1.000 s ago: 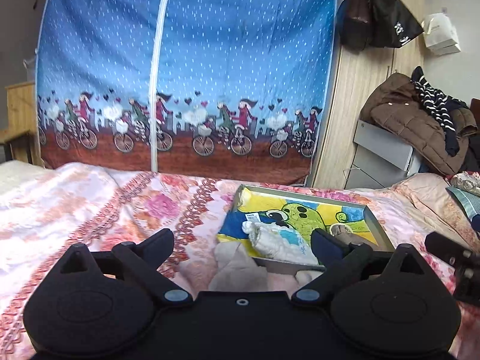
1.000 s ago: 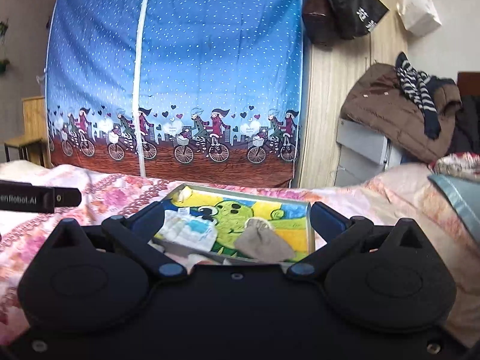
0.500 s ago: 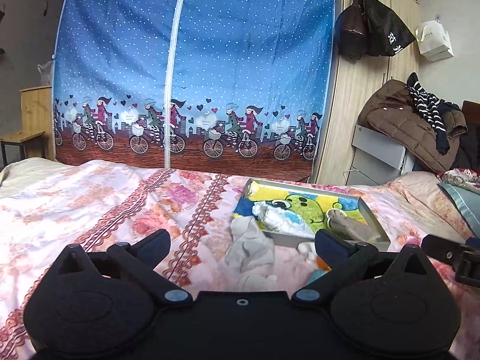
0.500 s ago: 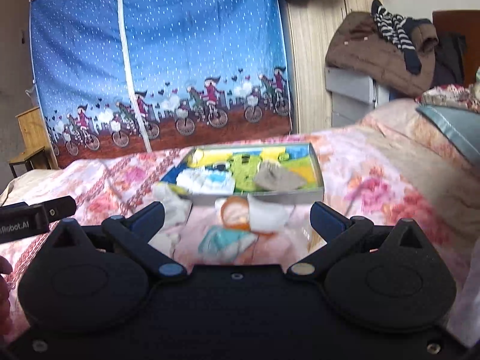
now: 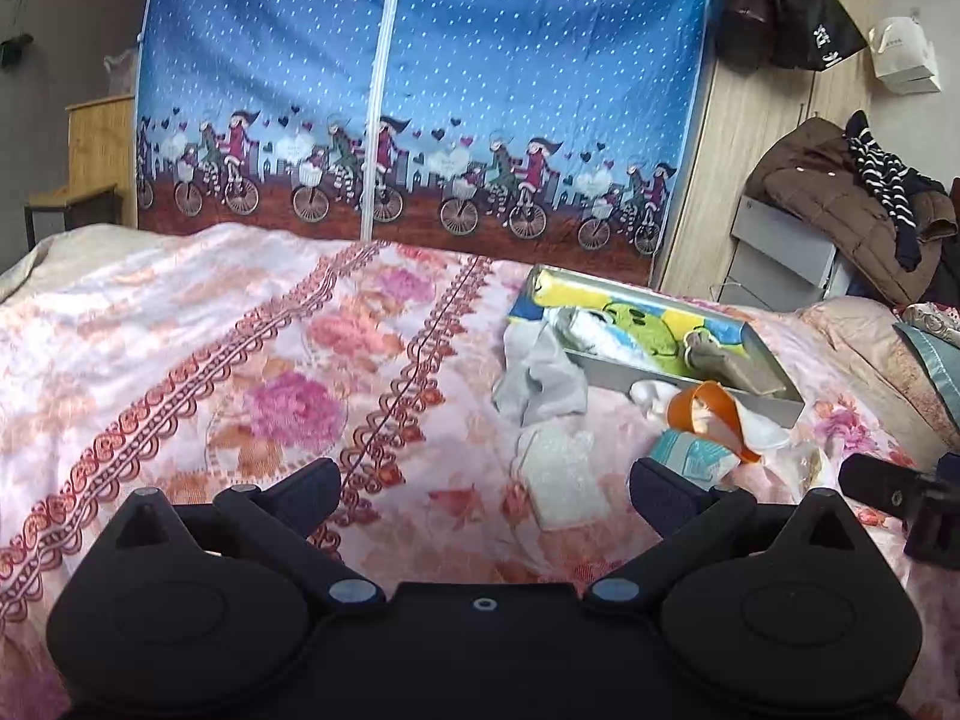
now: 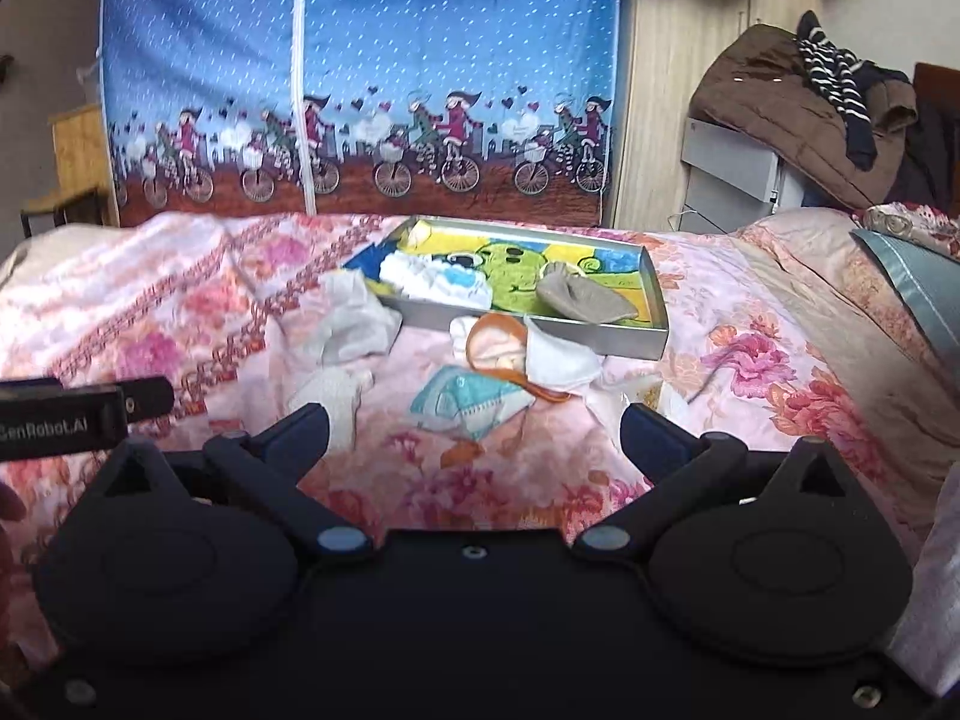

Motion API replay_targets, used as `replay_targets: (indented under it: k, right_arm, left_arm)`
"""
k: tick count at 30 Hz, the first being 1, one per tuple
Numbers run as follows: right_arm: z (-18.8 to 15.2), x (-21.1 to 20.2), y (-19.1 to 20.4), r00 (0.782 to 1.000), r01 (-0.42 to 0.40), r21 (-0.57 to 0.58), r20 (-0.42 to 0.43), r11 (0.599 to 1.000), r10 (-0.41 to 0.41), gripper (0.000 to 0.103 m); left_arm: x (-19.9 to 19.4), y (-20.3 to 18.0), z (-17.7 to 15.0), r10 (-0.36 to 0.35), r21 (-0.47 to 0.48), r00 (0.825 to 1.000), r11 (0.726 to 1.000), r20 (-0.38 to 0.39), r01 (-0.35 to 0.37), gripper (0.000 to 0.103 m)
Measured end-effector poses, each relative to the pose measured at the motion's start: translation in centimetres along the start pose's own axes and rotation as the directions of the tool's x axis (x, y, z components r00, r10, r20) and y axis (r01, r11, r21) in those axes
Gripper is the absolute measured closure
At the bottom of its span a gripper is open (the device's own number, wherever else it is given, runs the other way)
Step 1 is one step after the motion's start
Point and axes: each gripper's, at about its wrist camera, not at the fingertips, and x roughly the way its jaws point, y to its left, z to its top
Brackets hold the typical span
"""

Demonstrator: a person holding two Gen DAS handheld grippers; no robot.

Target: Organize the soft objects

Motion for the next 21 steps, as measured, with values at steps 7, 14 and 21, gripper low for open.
replay_targets:
  k: [7,14,21]
  right_arm:
    - [0.0,1.7,0.5,0.999,0.009,-0.015,-0.045,1.0,-0.01,0.0]
    - [-0.9,1.1,0.2,0.999,0.031,-0.004,-0.042,1.0,-0.031,0.0]
    - [-1.0,0.9,0.3,0.998,0.042,0.01,-0.043,0.999,-0.042,0.0]
  left_arm:
    - [0.7,-0.2,-0.4,0.018,0.011,1.0,1.0,-0.014,-0.018,0.001]
    - [1.2,-0.3,-0.7,0.046,0.027,0.999,0.999,-0.026,-0.045,0.001]
    - [1.3,-0.6,-0.9,0.062,0.05,0.997,0.997,-0.036,-0.06,0.001]
